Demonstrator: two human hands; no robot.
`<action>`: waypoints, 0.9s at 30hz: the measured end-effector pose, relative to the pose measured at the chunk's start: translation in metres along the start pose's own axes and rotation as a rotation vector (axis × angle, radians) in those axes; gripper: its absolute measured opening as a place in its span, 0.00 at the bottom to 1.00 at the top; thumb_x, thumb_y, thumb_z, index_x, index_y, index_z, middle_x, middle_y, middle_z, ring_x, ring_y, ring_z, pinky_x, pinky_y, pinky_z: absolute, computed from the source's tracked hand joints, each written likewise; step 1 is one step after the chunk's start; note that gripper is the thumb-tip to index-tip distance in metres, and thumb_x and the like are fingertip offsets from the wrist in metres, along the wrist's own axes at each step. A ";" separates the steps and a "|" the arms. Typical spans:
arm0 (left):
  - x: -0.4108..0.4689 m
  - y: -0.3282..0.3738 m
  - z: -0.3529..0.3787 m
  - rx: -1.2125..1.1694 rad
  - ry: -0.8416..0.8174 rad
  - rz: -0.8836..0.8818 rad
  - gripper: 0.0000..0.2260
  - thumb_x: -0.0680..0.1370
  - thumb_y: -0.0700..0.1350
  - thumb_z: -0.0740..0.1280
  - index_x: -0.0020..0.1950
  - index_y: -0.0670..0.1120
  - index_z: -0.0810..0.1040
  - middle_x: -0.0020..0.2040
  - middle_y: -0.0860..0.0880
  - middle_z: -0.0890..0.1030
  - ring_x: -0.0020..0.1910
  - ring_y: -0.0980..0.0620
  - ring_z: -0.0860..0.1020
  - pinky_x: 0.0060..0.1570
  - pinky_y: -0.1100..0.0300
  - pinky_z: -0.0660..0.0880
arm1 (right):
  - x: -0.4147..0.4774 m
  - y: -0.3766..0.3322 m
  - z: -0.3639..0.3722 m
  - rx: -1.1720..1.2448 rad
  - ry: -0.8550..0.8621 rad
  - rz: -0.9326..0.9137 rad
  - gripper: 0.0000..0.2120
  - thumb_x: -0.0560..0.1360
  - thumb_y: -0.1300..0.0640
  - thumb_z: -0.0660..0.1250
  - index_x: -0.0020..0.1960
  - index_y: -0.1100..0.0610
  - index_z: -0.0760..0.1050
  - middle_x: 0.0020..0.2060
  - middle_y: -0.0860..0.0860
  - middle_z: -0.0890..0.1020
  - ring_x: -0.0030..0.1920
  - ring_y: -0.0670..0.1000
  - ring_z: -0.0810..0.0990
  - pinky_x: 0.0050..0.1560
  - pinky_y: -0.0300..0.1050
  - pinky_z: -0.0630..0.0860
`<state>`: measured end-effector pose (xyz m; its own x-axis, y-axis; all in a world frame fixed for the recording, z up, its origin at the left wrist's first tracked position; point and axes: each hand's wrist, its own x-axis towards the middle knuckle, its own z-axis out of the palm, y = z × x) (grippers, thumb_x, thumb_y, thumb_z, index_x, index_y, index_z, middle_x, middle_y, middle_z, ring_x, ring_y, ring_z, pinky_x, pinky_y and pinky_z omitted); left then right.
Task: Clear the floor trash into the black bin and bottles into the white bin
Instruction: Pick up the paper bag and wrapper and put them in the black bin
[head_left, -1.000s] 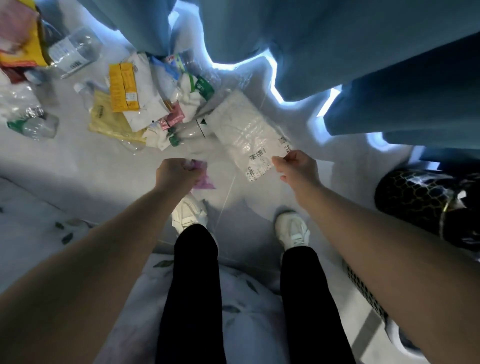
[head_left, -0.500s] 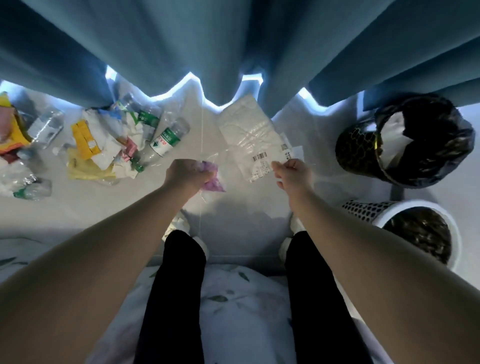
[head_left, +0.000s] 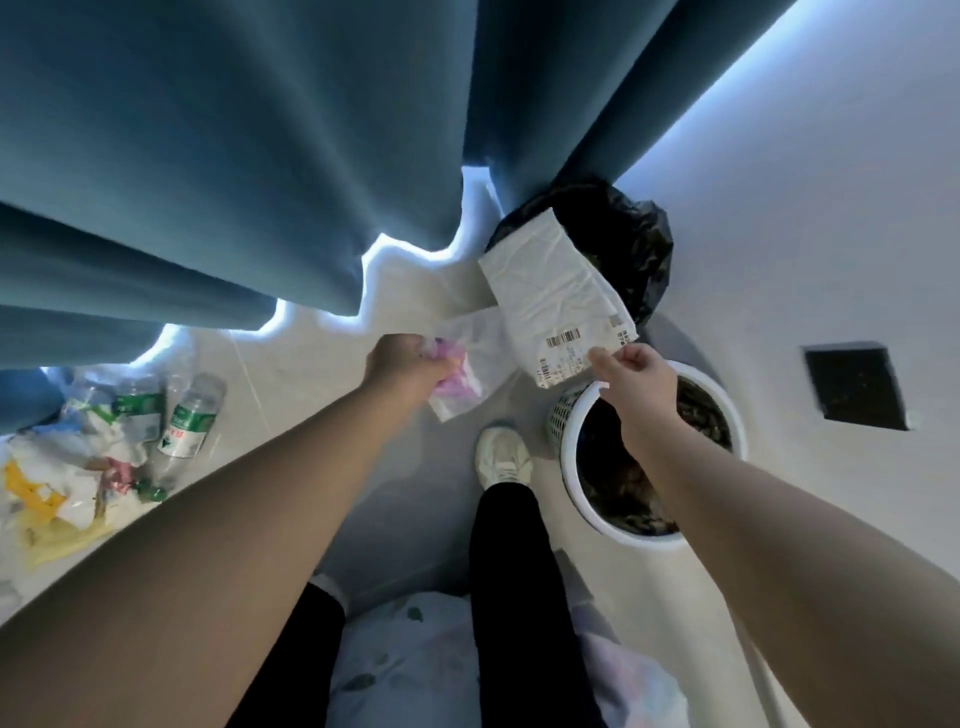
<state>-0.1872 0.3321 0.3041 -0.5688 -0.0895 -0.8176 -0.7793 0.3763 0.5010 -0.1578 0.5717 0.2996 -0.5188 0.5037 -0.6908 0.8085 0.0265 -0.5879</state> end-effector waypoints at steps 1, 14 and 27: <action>0.006 0.017 0.018 0.028 -0.008 0.006 0.08 0.68 0.44 0.75 0.45 0.43 0.84 0.47 0.45 0.85 0.41 0.50 0.79 0.39 0.63 0.71 | 0.012 -0.003 -0.017 0.024 0.043 0.008 0.12 0.72 0.55 0.74 0.37 0.55 0.71 0.35 0.51 0.76 0.38 0.50 0.75 0.48 0.49 0.77; 0.139 0.122 0.154 0.346 0.100 0.026 0.12 0.76 0.41 0.67 0.58 0.40 0.77 0.57 0.42 0.79 0.54 0.43 0.77 0.45 0.59 0.69 | 0.108 0.008 -0.093 0.080 0.233 0.013 0.10 0.72 0.55 0.73 0.37 0.53 0.72 0.33 0.48 0.80 0.38 0.48 0.79 0.52 0.56 0.78; 0.157 0.068 0.106 1.105 0.038 0.556 0.27 0.73 0.45 0.70 0.70 0.45 0.67 0.73 0.45 0.63 0.69 0.42 0.64 0.58 0.45 0.72 | 0.139 -0.001 -0.024 0.230 0.091 0.078 0.10 0.75 0.59 0.71 0.39 0.56 0.71 0.36 0.51 0.79 0.39 0.48 0.78 0.41 0.42 0.79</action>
<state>-0.3021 0.4416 0.1800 -0.7729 0.3117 -0.5526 0.1996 0.9462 0.2545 -0.2240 0.6626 0.2138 -0.4222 0.5723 -0.7030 0.7550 -0.2072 -0.6221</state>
